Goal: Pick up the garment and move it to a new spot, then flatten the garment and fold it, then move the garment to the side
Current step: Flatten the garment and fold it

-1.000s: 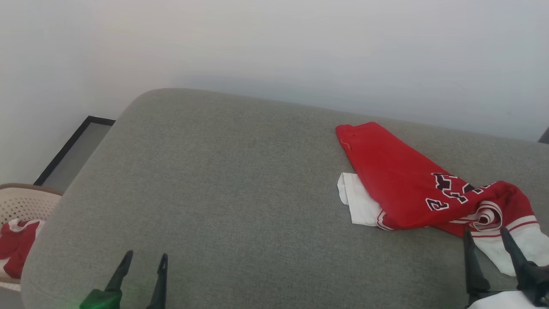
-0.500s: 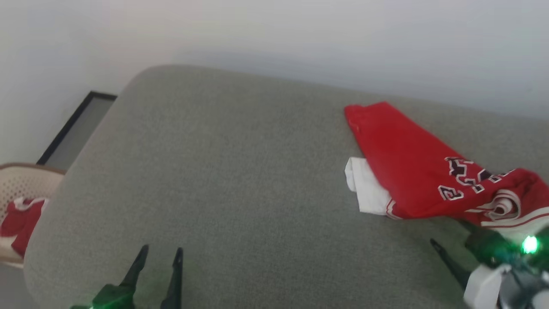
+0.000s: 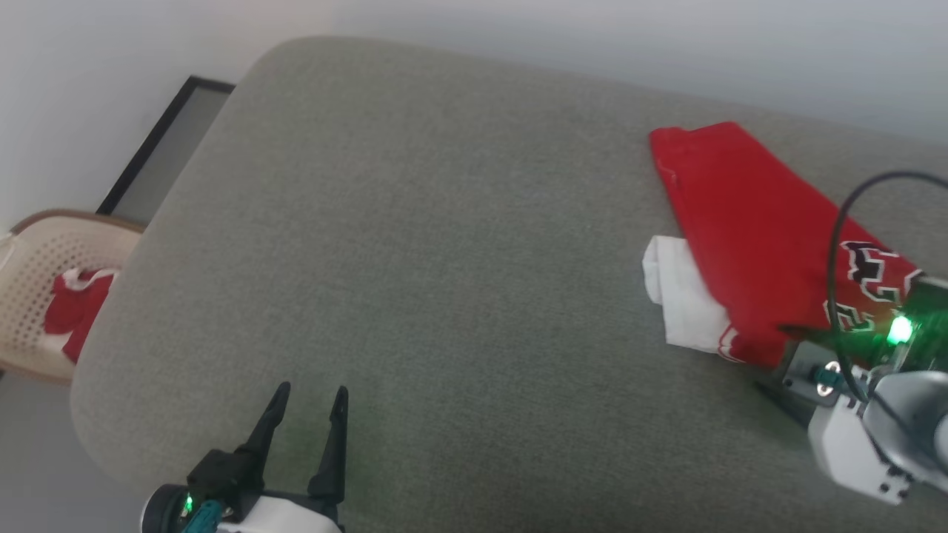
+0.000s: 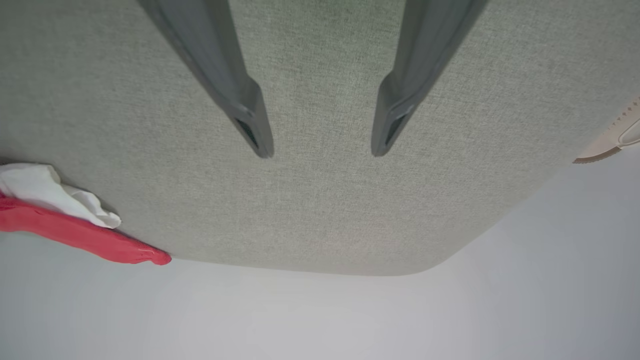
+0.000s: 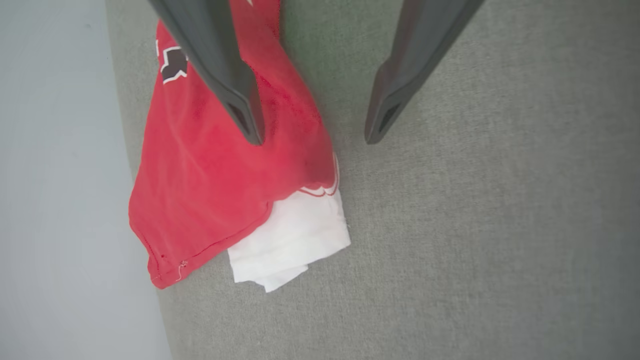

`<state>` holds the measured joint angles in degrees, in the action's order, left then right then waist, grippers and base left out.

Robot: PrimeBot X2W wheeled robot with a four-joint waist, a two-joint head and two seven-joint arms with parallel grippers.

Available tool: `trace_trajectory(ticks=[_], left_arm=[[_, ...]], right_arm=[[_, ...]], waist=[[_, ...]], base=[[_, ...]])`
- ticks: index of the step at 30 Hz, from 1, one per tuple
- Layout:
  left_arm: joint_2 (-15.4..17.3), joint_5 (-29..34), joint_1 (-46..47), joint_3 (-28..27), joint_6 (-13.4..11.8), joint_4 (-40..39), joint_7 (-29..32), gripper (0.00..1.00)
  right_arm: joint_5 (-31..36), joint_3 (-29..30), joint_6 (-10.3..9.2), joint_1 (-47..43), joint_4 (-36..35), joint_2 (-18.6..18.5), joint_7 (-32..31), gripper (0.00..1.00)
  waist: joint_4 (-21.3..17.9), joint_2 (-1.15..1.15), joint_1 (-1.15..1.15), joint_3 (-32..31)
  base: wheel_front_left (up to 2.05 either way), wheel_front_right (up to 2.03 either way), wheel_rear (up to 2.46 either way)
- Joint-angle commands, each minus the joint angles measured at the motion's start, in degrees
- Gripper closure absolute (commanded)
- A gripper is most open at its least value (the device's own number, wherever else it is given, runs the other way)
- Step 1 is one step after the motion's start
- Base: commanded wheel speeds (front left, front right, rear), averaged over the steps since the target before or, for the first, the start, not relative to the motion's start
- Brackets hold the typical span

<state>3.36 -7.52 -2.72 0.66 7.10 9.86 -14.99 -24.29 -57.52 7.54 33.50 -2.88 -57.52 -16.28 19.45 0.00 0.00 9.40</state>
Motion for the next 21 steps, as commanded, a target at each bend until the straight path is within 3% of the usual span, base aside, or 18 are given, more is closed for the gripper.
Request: trace_trajectory(ticks=[1,9,12,13,21], left_arm=[[-0.1,-0.6,0.9,0.1,0.2,0.2,-0.3,0.00],[-0.5,-2.0,1.7,0.8,0.3,1.1,-0.3,0.00],[-0.5,-3.0,2.1,1.3,0.4,1.4,-0.3,0.00],[-0.5,-3.2,2.2,1.5,0.4,1.5,-0.3,0.00],[-0.5,-3.8,3.2,2.1,0.4,1.7,-0.3,0.00]], right_arm=[[-0.5,-1.5,-0.10,2.0,0.8,-0.6,-0.1,0.00],[-2.7,-13.2,-0.10,13.0,5.9,-1.1,2.0,0.00],[-3.1,-14.7,-0.10,14.7,7.4,-0.5,3.1,0.79],[-3.1,-15.0,-0.10,15.2,7.9,-0.3,3.5,1.00],[-9.6,-14.2,-0.10,18.8,10.9,0.0,6.2,1.00]], waist=[[0.9,0.00,0.00,1.1],[2.0,0.00,0.00,2.8],[1.9,0.00,0.00,3.2],[1.8,0.00,0.00,3.4],[0.2,0.00,0.00,4.2]], base=[[0.00,0.00,0.00],[0.00,0.00,0.00],[0.00,0.00,0.00],[0.00,0.00,0.00],[0.00,0.00,0.00]])
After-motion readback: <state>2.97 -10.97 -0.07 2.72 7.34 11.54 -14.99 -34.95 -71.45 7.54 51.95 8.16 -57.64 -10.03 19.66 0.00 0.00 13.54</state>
